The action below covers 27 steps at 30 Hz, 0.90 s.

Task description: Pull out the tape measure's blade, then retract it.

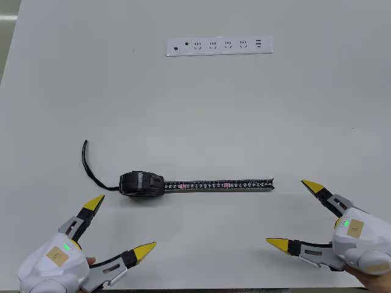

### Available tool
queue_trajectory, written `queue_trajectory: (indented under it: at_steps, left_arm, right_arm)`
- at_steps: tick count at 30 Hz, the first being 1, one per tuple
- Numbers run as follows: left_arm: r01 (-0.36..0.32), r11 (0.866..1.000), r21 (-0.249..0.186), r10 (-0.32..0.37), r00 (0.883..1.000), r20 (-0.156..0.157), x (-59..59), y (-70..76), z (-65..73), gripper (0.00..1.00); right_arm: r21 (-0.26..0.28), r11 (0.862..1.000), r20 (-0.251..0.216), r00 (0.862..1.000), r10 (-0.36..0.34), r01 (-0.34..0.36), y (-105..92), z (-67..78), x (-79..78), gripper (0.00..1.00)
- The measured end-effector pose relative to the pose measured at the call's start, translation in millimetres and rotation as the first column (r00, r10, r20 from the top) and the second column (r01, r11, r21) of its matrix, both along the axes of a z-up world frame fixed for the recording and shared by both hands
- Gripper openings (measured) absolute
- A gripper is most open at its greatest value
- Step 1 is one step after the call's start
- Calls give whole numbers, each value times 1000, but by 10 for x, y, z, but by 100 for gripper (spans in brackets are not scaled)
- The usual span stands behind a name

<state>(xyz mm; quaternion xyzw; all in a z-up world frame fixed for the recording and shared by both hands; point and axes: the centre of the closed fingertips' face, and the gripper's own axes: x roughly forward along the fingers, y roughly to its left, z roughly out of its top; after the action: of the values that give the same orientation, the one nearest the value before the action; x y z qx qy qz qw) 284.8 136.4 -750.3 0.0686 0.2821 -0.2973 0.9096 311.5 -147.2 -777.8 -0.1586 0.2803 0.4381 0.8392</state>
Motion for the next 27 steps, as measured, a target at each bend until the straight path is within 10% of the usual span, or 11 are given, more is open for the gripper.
queue_trajectory:
  at_steps: [27]
  left_arm:
    - [-135,990,-43,135,991,-2,-44,-163,-11,100]
  right_arm:
    - [93,977,-23,981,-191,192,362,129,-173,100]
